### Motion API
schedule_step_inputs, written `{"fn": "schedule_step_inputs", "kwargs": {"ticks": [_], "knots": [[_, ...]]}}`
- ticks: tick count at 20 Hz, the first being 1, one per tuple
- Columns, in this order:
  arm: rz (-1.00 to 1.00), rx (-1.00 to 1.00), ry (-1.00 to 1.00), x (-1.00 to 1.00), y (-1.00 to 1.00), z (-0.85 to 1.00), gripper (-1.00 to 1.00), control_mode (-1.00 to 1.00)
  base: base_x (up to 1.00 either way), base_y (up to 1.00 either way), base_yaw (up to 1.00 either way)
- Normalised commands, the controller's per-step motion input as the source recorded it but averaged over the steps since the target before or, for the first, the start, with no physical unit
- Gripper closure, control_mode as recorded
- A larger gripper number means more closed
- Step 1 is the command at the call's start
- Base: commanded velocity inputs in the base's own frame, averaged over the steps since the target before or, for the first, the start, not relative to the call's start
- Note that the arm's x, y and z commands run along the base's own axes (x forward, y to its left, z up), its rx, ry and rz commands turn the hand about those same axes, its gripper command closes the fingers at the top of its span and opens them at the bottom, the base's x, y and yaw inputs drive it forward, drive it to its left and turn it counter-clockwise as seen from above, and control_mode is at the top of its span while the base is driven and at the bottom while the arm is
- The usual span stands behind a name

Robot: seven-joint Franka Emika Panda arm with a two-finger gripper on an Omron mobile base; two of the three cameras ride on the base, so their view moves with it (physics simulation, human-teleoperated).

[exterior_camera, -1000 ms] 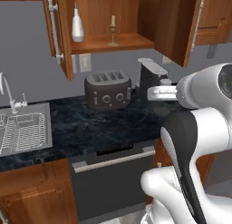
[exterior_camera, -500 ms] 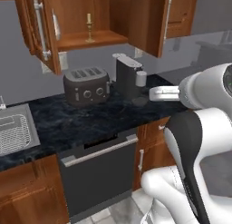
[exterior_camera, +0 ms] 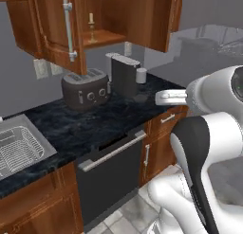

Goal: Pick the candle and candle from the dining table and place them in the open cabinet. Close the cabinet after placing the objects.

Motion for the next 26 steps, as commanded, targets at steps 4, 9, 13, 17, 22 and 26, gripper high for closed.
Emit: {"fn": "schedule_step_inputs", "kwargs": {"ticks": [4,9,13,17,22,26], "knots": [[0.0,0.0,0.0,0.0,0.0,0.0,-1.0,1.0,-0.34,0.68,-0.39],[0.0,0.0,0.0,0.0,0.0,0.0,-1.0,1.0,-0.68,0.42,-0.41],[0.0,0.0,0.0,0.0,0.0,0.0,-1.0,1.0,-0.58,0.52,-0.46],[0.0,0.0,0.0,0.0,0.0,0.0,-1.0,1.0,-0.5,0.53,-0.47],[0.0,0.0,0.0,0.0,0.0,0.0,-1.0,1.0,-0.49,0.52,-0.48],[0.0,0.0,0.0,0.0,0.0,0.0,-1.0,1.0,-0.51,0.46,-0.51]]}}
